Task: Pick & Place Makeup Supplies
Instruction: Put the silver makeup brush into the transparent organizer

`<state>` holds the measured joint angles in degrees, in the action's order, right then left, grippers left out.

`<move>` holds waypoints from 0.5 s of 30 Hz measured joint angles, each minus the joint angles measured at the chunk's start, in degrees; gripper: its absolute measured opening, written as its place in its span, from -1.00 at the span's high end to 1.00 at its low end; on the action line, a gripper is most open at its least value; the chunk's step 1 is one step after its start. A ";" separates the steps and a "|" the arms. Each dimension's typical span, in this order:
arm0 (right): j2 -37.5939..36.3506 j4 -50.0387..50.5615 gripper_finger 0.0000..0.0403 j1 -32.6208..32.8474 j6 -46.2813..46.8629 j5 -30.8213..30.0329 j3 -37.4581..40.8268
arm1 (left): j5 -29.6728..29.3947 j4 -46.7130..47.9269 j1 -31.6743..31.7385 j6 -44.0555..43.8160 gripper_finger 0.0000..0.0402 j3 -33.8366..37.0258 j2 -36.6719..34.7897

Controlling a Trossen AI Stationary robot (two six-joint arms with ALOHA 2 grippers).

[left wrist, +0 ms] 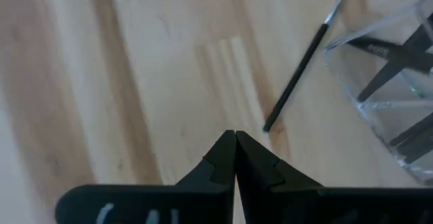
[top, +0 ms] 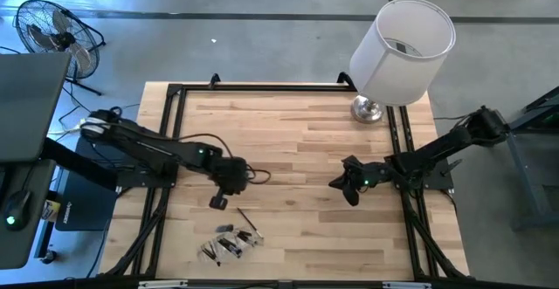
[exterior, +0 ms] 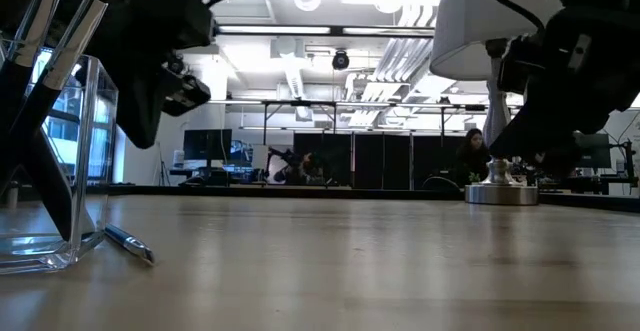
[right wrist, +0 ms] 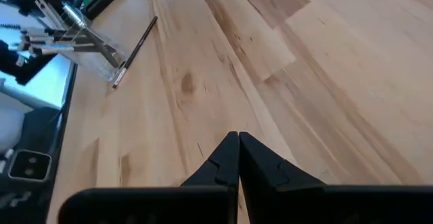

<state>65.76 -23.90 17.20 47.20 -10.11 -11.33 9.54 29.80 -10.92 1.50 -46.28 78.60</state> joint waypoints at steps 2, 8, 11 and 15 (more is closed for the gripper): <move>0.00 0.04 0.98 0.01 1.84 -0.12 0.00 | 1.47 0.88 0.00 1.91 0.94 -2.30 2.64; 0.00 0.13 0.98 0.01 3.43 -1.23 0.00 | 2.96 3.57 -0.46 9.86 0.74 -7.31 6.94; 0.02 0.22 0.99 0.01 3.58 -1.74 0.00 | 1.99 3.79 -1.55 14.31 0.65 -8.22 8.56; 0.02 0.42 0.99 0.01 3.83 -1.98 0.00 | -3.94 3.89 -4.81 16.77 0.60 -8.35 10.08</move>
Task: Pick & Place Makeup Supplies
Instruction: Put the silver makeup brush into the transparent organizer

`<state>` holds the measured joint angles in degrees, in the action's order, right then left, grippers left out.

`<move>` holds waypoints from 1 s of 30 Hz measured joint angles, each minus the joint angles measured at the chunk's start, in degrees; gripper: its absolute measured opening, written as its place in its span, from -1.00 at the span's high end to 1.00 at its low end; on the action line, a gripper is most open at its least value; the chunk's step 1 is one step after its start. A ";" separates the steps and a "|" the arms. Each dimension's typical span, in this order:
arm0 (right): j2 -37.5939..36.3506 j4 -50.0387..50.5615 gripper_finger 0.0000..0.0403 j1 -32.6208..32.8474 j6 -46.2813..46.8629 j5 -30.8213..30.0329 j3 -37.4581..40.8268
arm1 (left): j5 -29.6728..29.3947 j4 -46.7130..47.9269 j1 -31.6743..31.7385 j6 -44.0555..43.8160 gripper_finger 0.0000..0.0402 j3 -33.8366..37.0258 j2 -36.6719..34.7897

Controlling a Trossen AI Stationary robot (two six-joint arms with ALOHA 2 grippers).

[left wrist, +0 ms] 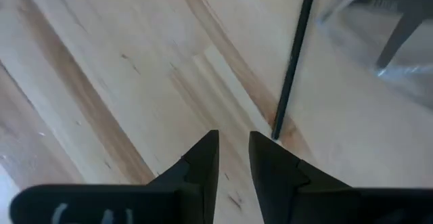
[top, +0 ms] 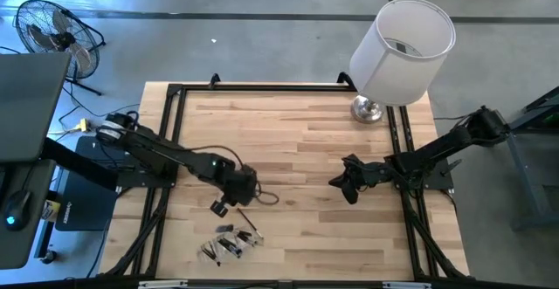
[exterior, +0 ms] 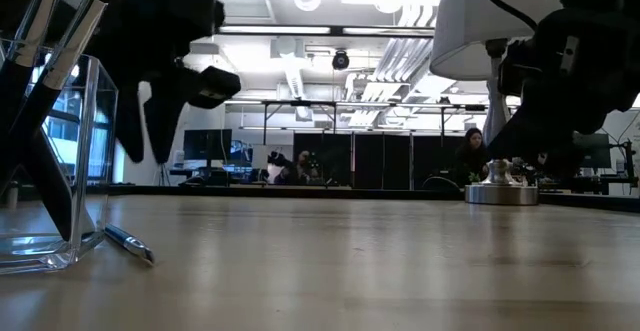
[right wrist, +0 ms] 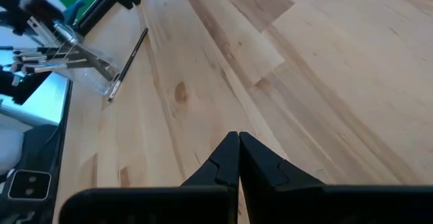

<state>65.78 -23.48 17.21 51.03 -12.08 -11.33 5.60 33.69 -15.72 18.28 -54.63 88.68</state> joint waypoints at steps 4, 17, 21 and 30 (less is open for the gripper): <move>0.00 0.11 0.98 0.00 0.15 -1.61 0.00 | -3.40 0.41 -3.07 0.79 0.60 0.00 2.13; 0.02 0.15 0.99 0.00 0.00 -1.70 -0.02 | -3.18 -2.40 -8.86 -0.54 0.60 -0.02 3.59; 0.04 0.15 0.99 0.00 0.00 -1.68 -0.02 | -2.96 -3.74 -9.26 -0.74 0.60 0.13 6.59; 0.04 0.12 0.99 0.00 0.00 -0.89 -0.03 | -5.17 -5.89 -9.38 -1.69 0.60 -0.22 10.58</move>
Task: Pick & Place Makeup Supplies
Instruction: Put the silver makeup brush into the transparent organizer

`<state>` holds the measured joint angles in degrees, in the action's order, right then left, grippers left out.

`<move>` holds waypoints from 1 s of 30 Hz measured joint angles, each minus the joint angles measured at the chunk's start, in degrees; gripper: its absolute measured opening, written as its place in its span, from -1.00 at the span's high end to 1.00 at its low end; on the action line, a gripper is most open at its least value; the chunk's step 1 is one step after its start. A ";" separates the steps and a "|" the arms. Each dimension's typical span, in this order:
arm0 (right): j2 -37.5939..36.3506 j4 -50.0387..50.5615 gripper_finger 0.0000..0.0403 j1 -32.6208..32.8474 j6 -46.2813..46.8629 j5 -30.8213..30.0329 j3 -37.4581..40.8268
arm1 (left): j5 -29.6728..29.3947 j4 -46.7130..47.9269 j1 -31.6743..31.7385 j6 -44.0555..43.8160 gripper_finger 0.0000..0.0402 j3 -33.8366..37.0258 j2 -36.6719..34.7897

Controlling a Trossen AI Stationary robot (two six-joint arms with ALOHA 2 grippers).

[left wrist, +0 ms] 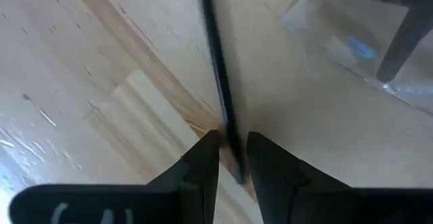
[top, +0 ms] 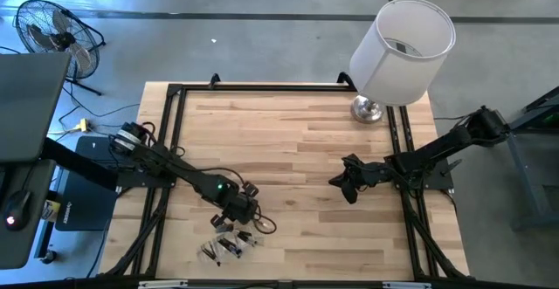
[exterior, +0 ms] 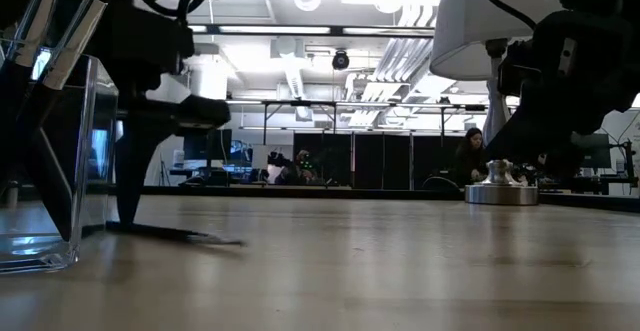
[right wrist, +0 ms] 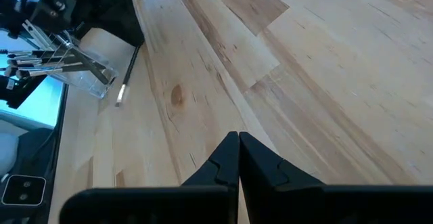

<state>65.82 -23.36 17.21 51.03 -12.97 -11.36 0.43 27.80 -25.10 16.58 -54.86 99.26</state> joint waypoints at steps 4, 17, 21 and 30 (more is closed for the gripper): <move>0.00 0.00 0.98 0.00 -0.02 -0.09 -0.02 | -0.75 0.08 0.00 -1.51 0.71 0.01 0.97; 0.00 -1.42 0.95 0.02 -7.24 -1.11 -0.14 | -3.52 -3.86 12.34 -3.99 0.97 0.20 1.89; 0.00 -1.50 0.98 0.02 -8.25 -1.20 -0.17 | -6.49 -8.02 18.54 -6.72 0.98 0.26 1.96; 0.27 4.42 0.99 0.01 -21.05 -4.01 -3.83 | -5.53 -12.77 24.19 -6.82 1.00 0.33 2.10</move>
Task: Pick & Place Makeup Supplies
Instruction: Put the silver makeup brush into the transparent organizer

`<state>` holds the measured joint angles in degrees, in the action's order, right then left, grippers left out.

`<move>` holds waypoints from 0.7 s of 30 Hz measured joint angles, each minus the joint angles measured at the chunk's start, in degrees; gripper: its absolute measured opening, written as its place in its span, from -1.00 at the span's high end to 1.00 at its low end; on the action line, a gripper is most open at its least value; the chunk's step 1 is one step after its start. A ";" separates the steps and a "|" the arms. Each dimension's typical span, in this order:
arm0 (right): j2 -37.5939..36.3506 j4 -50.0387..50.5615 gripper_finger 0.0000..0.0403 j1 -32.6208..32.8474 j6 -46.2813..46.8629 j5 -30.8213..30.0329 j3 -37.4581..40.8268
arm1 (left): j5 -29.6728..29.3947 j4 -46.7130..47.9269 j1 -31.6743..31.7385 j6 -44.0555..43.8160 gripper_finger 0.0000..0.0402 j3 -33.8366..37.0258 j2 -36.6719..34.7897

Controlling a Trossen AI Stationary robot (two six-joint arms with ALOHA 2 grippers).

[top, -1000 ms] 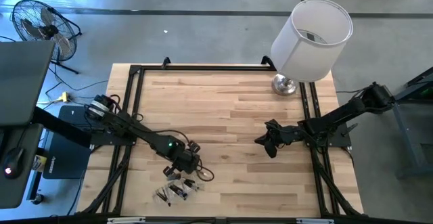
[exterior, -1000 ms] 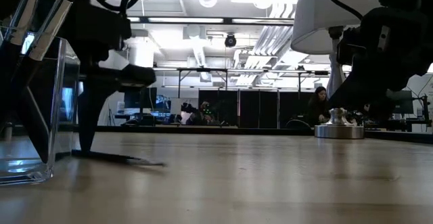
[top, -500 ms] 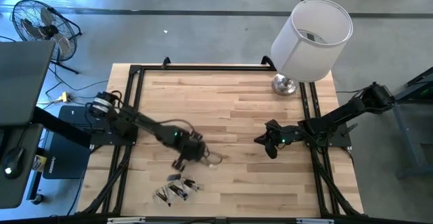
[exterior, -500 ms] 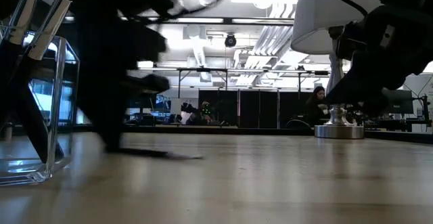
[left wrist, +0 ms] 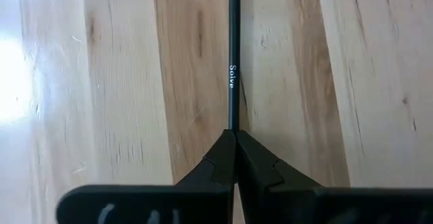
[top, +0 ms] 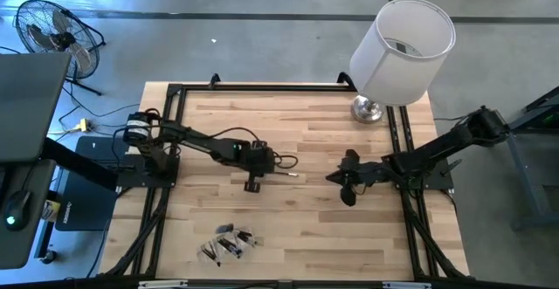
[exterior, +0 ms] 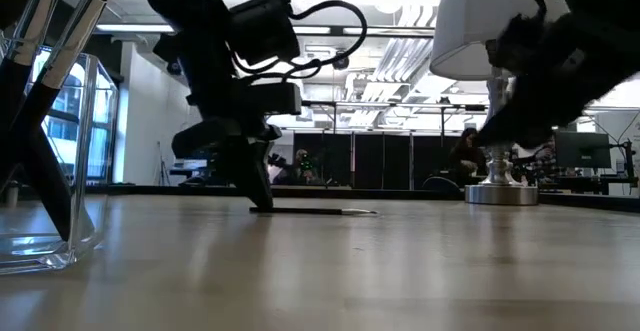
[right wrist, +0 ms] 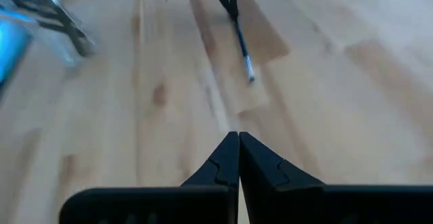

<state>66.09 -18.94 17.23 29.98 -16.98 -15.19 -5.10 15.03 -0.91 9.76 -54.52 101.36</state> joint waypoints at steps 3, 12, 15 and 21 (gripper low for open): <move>3.22 3.75 0.99 -0.05 -8.90 -5.30 -5.30 | 0.06 -0.03 -0.10 -0.04 0.99 0.00 0.00; 19.64 1.28 0.77 -7.50 -20.63 3.41 -15.11 | -0.31 -0.10 -0.17 -1.63 0.99 0.00 -0.02; 23.61 0.06 0.62 -10.49 -21.55 9.07 -16.88 | -0.61 -0.12 -0.17 -1.84 1.00 0.00 -0.02; 29.27 -2.00 0.39 -14.92 -26.55 14.11 -19.97 | -0.61 -0.87 -0.19 -3.07 1.00 0.00 -0.04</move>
<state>95.36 -20.94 2.30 3.43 -2.87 -35.16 -5.72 14.16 -1.10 6.69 -54.52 101.32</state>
